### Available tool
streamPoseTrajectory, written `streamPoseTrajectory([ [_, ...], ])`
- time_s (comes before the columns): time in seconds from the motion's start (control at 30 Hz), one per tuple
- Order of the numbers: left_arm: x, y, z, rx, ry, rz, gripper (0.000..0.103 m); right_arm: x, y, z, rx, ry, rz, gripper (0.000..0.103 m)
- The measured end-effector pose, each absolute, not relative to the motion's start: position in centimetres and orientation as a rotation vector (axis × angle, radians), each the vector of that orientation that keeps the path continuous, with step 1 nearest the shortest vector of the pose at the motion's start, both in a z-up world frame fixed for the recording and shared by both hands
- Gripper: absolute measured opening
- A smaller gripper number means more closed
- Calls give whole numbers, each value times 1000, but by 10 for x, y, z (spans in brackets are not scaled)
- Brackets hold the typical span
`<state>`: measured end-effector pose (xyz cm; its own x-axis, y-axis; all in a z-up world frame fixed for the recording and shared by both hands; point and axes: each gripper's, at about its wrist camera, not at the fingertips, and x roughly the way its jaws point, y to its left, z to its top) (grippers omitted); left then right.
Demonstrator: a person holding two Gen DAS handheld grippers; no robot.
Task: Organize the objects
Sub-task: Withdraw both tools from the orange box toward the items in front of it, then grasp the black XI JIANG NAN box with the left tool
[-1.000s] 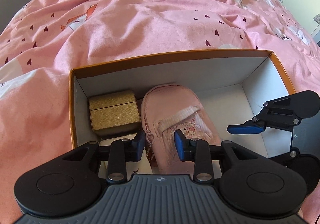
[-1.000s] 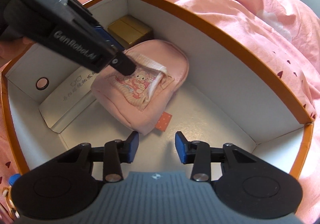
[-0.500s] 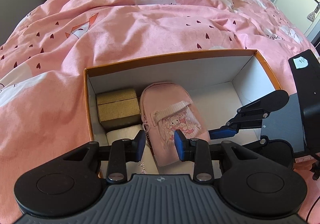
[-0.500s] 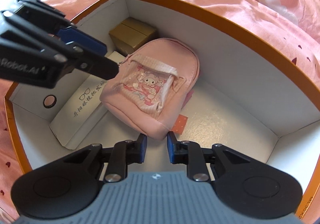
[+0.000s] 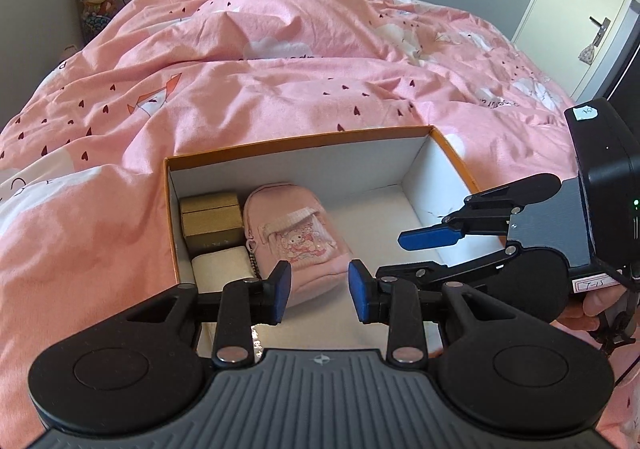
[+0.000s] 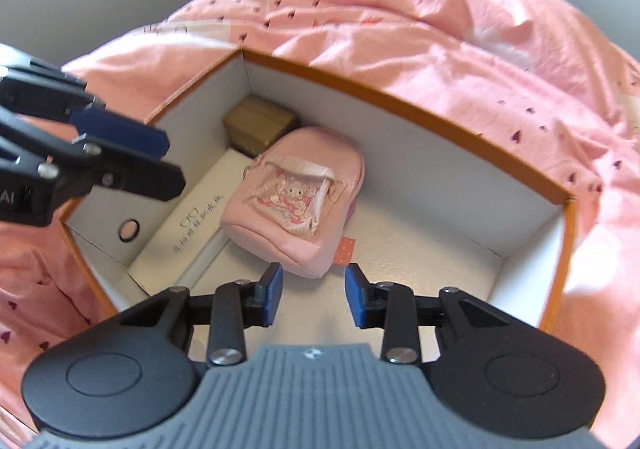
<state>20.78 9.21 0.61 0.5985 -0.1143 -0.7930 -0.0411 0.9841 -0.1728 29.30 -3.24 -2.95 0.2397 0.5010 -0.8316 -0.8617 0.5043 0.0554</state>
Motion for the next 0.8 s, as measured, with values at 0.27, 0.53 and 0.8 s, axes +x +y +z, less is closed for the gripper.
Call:
streamPoseTrajectory([
  [0.27, 148, 72, 8, -255, 903, -65, 38, 228, -78, 13, -308, 805, 918, 40],
  [0.53, 108, 69, -34, -321, 1019, -7, 38, 170, -93, -7, -203, 848, 893, 37],
  [0.8, 81, 67, -53, -395, 1069, -23, 38, 129, -95, -22, -271, 833, 804, 35],
])
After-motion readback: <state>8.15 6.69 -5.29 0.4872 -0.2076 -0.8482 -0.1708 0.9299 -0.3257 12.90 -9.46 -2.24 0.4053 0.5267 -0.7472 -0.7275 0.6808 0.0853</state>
